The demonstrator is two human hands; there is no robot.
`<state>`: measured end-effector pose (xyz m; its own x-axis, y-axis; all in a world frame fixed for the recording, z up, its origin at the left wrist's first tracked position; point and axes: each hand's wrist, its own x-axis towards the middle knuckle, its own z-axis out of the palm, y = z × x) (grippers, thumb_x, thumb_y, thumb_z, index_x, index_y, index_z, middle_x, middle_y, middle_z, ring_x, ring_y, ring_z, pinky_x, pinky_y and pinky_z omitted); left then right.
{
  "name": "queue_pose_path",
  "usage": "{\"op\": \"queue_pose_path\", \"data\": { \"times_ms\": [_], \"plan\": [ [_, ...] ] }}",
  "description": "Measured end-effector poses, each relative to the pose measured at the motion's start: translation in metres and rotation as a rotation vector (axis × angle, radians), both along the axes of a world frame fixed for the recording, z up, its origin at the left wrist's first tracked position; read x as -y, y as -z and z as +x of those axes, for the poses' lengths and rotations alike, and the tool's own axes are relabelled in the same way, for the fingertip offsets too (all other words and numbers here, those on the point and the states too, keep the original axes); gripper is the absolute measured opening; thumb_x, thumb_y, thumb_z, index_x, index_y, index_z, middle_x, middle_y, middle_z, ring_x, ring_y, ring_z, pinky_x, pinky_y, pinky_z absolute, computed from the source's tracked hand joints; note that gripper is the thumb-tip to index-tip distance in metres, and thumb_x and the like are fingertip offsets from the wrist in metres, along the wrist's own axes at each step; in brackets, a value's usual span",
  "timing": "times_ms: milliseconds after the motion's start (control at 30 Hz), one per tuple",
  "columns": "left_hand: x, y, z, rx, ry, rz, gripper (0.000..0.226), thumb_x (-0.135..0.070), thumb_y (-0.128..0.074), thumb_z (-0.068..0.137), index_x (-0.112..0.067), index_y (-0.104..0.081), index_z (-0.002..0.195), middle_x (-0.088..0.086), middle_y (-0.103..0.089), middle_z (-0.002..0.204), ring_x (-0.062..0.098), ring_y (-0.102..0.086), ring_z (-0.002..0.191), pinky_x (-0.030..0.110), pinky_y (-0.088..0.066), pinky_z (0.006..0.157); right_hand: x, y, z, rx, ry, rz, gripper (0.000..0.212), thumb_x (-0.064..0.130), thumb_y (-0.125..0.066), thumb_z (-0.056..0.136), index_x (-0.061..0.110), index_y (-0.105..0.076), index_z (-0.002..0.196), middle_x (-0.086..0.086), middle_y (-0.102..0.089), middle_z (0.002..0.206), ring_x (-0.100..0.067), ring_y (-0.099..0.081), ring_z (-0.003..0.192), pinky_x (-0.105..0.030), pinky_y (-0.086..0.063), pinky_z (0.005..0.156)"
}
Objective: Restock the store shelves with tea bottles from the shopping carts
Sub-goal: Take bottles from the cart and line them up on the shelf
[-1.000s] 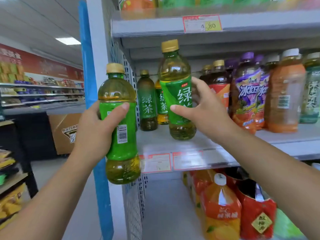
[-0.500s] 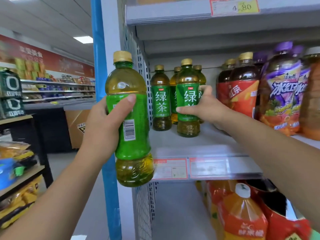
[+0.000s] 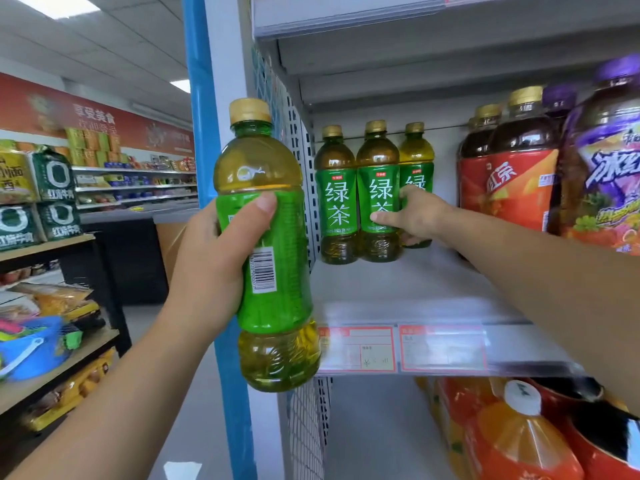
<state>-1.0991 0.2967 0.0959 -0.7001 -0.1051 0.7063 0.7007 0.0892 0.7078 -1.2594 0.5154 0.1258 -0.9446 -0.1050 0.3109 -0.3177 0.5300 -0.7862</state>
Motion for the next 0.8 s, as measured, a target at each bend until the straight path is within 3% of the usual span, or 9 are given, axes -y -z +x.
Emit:
{"op": "queue_pose_path", "data": {
  "times_ms": [133, 233, 300, 400, 467, 533, 633, 733, 800],
  "plan": [
    [0.001, 0.001, -0.001, -0.002, 0.0, 0.003, 0.033, -0.053, -0.065, 0.065, -0.026, -0.073, 0.081, 0.011, -0.072, 0.079, 0.034, -0.069, 0.07, 0.048, -0.056, 0.068, 0.0, 0.005, -0.004, 0.011, 0.006, -0.017, 0.039, 0.036, -0.07, 0.086, 0.019, -0.043, 0.108, -0.004, -0.058, 0.108, -0.025, -0.06, 0.101, -0.043, -0.054, 0.09],
    [0.003, 0.001, -0.002, -0.002, -0.015, -0.001, 0.036, -0.055, -0.065, 0.065, -0.024, -0.073, 0.082, 0.012, -0.072, 0.079, 0.035, -0.07, 0.07, 0.047, -0.056, 0.068, 0.0, 0.005, 0.004, 0.009, 0.037, 0.074, 0.05, 0.046, -0.067, 0.085, 0.012, -0.054, 0.119, -0.005, -0.063, 0.116, -0.025, -0.061, 0.105, -0.038, -0.051, 0.093],
    [0.002, 0.001, 0.0, 0.008, -0.032, -0.016, 0.036, -0.056, -0.065, 0.065, -0.025, -0.073, 0.081, 0.011, -0.073, 0.077, 0.034, -0.07, 0.069, 0.049, -0.056, 0.069, -0.002, -0.001, 0.023, -0.068, 0.07, 0.114, 0.055, 0.045, -0.064, 0.088, 0.011, -0.051, 0.129, 0.002, -0.059, 0.116, -0.023, -0.058, 0.108, -0.029, -0.044, 0.088],
    [-0.003, -0.001, 0.006, 0.028, -0.055, -0.039, 0.031, -0.057, -0.065, 0.062, -0.029, -0.072, 0.074, 0.002, -0.072, 0.07, 0.022, -0.07, 0.062, 0.037, -0.055, 0.062, -0.006, -0.007, 0.065, -0.174, 0.022, 0.058, 0.06, 0.044, -0.062, 0.09, 0.015, -0.043, 0.139, 0.004, -0.054, 0.106, -0.016, -0.054, 0.102, -0.026, -0.041, 0.074],
    [-0.009, -0.001, 0.011, 0.064, -0.079, -0.064, 0.035, -0.058, -0.067, 0.059, -0.028, -0.071, 0.076, 0.0, -0.073, 0.071, 0.019, -0.071, 0.063, 0.033, -0.054, 0.062, -0.01, -0.002, 0.096, -0.206, -0.101, 0.015, 0.05, 0.044, -0.063, 0.089, 0.026, -0.05, 0.134, 0.004, -0.062, 0.114, -0.012, -0.06, 0.103, -0.025, -0.047, 0.079],
    [-0.017, 0.001, 0.014, 0.111, -0.067, -0.078, 0.041, -0.058, -0.07, 0.058, -0.025, -0.07, 0.082, 0.002, -0.074, 0.077, 0.02, -0.072, 0.068, 0.036, -0.055, 0.066, -0.014, 0.006, 0.125, -0.218, -0.204, 0.003, 0.038, 0.041, -0.064, 0.087, 0.033, -0.058, 0.124, 0.009, -0.069, 0.106, -0.007, -0.064, 0.098, -0.029, -0.051, 0.09],
    [-0.036, -0.001, 0.017, 0.155, -0.055, -0.054, 0.051, -0.055, -0.077, 0.058, -0.022, -0.068, 0.096, 0.003, -0.076, 0.088, 0.019, -0.074, 0.08, 0.037, -0.058, 0.073, -0.015, 0.013, 0.161, -0.161, -0.366, -0.041, 0.039, 0.038, -0.067, 0.081, 0.035, -0.061, 0.119, 0.014, -0.073, 0.097, 0.001, -0.066, 0.095, -0.031, -0.048, 0.099],
    [-0.057, -0.014, 0.017, 0.171, -0.072, -0.09, 0.054, -0.06, -0.085, 0.054, -0.029, -0.07, 0.096, -0.003, -0.076, 0.09, 0.012, -0.074, 0.083, 0.039, -0.06, 0.08, -0.007, 0.021, 0.177, -0.097, -0.467, -0.088, 0.03, 0.023, -0.07, 0.081, 0.034, -0.06, 0.108, 0.021, -0.072, 0.086, 0.008, -0.067, 0.084, -0.015, -0.052, 0.084],
    [-0.071, -0.025, 0.013, 0.169, -0.106, -0.141, 0.056, -0.064, -0.082, 0.056, -0.029, -0.07, 0.098, -0.005, -0.076, 0.09, 0.01, -0.074, 0.082, 0.038, -0.06, 0.08, -0.002, 0.022, 0.182, -0.154, -0.4, -0.075, 0.036, 0.029, -0.078, 0.074, 0.038, -0.056, 0.101, 0.024, -0.07, 0.084, 0.011, -0.065, 0.081, -0.012, -0.052, 0.075]
  ]
}}
